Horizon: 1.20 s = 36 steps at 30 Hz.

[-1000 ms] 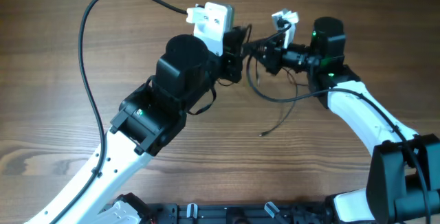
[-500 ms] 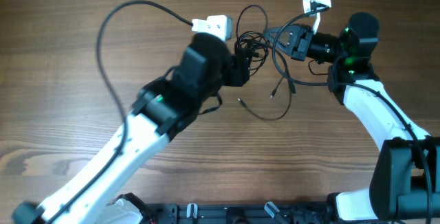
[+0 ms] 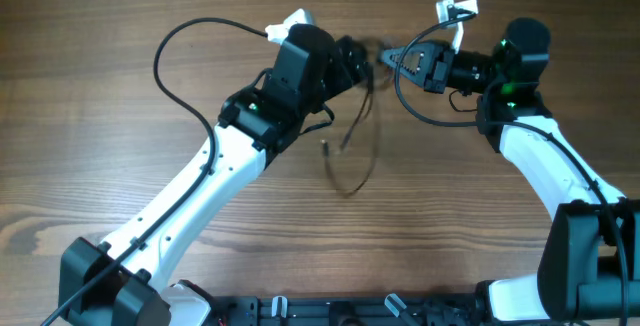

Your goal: Untangle cables

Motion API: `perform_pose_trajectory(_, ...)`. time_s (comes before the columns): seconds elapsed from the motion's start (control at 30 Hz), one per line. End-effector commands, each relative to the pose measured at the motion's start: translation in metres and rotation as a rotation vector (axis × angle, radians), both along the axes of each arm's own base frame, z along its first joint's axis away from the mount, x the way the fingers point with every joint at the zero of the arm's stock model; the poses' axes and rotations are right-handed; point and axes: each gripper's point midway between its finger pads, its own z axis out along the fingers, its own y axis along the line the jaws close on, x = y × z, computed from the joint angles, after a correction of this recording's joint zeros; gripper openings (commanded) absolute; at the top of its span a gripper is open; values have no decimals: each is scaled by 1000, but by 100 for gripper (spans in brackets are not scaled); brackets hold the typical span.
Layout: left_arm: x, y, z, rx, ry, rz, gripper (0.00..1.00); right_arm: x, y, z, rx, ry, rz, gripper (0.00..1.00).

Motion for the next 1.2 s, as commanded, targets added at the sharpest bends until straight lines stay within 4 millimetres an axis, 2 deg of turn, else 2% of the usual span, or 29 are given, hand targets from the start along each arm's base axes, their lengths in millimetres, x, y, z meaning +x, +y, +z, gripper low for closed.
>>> perform_pose_trajectory(0.0, 8, 3, 6, -16, -20, 15, 100, 7, -1, -11, -20, 48, -38, 4)
perform_pose_trajectory(0.1, 11, 4, 13, -27, -49, 16, 100, 14, -5, -31, -71, 104, -108, 5)
perform_pose_trajectory(0.2, 13, 6, 13, -27, -49, 22, 100, 11, 2, -31, -70, 104, -88, 5)
perform_pose_trajectory(0.33, 7, -1, -1, -26, 3, -20, 100, 5, 17, -25, -50, 113, -53, 4)
perform_pose_trajectory(0.43, 4, 0, -16, 1, 50, -22, 95, 1, 25, -23, -41, 122, -34, 4)
perform_pose_trajectory(0.57, 2, 2, -29, 24, 86, -21, 89, -4, 28, -21, -34, 121, 0, 4)
perform_pose_trajectory(0.67, -3, 7, -37, 52, 119, -17, 82, 1, 26, -25, -46, 125, -36, 5)
perform_pose_trajectory(0.73, -5, 10, -40, 80, 122, -23, 80, 13, 19, -45, -92, 218, -142, 5)
perform_pose_trajectory(0.8, -5, 10, -40, 102, 111, -43, 73, 19, 6, -76, -193, 289, -248, 5)
perform_pose_trajectory(0.87, -7, 11, -42, 108, 120, -43, 74, 21, -25, -128, -389, 439, -440, 5)
perform_pose_trajectory(0.93, -8, 13, -44, 117, 127, -38, 75, 15, -51, -156, -521, 531, -559, 5)
perform_pose_trajectory(0.97, -6, 15, -44, 125, 123, -27, 77, 11, -58, -165, -563, 560, -583, 5)
perform_pose_trajectory(1.0, -4, 18, -44, 135, 116, -12, 80, 8, -62, -168, -586, 566, -587, 10)
perform_pose_trajectory(1.07, -3, 20, -44, 146, 110, 0, 82, 6, -70, -173, -605, 587, -608, 34)
perform_pose_trajectory(1.17, -3, 20, -47, 187, 96, -39, 83, 9, -75, -171, -587, 593, -620, 41)
